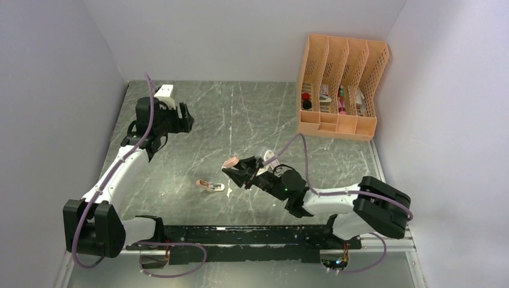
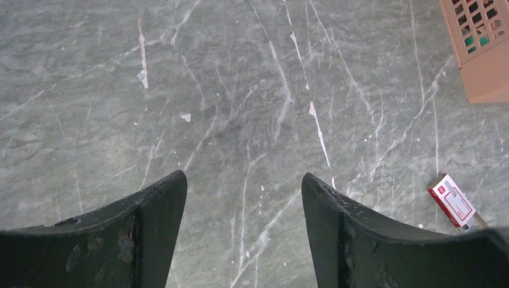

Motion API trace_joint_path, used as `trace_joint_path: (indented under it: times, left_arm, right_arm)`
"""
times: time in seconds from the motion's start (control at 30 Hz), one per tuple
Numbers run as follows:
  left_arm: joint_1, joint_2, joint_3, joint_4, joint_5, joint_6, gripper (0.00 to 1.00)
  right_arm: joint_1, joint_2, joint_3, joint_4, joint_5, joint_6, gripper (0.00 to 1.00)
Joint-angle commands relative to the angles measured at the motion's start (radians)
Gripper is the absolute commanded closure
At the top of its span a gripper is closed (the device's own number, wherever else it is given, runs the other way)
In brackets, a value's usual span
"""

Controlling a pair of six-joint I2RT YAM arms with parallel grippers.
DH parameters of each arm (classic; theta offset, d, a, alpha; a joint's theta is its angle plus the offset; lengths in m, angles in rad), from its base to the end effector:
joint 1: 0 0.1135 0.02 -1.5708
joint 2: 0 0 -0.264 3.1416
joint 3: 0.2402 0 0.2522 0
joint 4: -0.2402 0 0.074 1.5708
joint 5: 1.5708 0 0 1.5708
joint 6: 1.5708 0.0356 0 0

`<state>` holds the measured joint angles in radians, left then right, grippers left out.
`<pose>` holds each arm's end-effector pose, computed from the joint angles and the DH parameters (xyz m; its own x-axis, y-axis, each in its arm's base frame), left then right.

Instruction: Load the staples into the stapler

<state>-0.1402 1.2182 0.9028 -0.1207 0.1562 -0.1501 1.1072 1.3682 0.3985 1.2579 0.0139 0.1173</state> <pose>0.2758 -0.0445 0.2962 -0.4551 -0.0849 -0.8864 0.2120 0.9565 -0.2005 0.1167 0.2323 0.2352 0.0223 0.3062 -0.9517 -0.8972 0.4261 0.1161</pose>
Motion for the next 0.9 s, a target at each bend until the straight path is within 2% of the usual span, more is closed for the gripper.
trace_joint_path:
  times: [0.0,0.07,0.1,0.17,0.2,0.27,0.3,0.4,0.5,0.63,0.7,0.87]
  left_arm:
    - [-0.006,0.002,0.011,-0.016,-0.01,0.017,0.25]
    - [-0.006,-0.006,-0.01,0.025,-0.025,0.012,0.25]
    - [-0.006,-0.004,-0.014,0.025,-0.021,0.011,0.25]
    - [-0.006,0.003,-0.001,0.011,-0.002,0.021,0.25]
    - [-0.006,0.007,0.005,-0.001,-0.004,0.023,0.25]
    - [-0.006,0.008,0.004,-0.006,-0.016,0.018,0.25]
    - [-0.006,0.005,0.005,-0.01,-0.015,0.016,0.25]
    - [-0.006,-0.008,-0.006,0.002,-0.009,0.019,0.25]
    - [-0.006,-0.013,-0.005,0.003,-0.016,0.018,0.25]
    - [-0.006,-0.01,0.002,-0.001,0.005,0.014,0.25]
    - [-0.006,-0.009,0.002,-0.001,0.01,0.011,0.25]
    - [-0.006,-0.018,0.002,-0.005,0.003,0.018,0.25]
  right_arm:
    - [0.031,-0.089,0.064,-0.186,-0.006,-0.071,0.95]
    - [0.003,0.004,-0.036,0.028,0.04,-0.043,0.94]
    - [0.006,0.021,-0.026,0.032,0.013,-0.045,0.94]
    - [0.073,-0.017,0.113,-0.216,-0.083,-0.072,0.96]
    - [0.11,-0.028,0.135,-0.267,-0.033,-0.122,0.96]
    - [0.071,-0.033,0.063,-0.183,0.086,-0.129,0.94]
    - [0.014,-0.029,0.049,-0.198,0.069,-0.108,0.94]
    - [-0.021,-0.074,0.119,-0.473,0.007,-0.14,0.95]
    - [-0.034,-0.095,0.186,-0.779,0.049,-0.204,0.93]
    - [-0.065,-0.006,0.316,-1.163,0.025,-0.347,0.93]
    - [-0.065,0.038,0.362,-1.258,-0.038,-0.435,0.95]
    - [-0.079,0.136,0.458,-1.335,-0.123,-0.621,0.95]
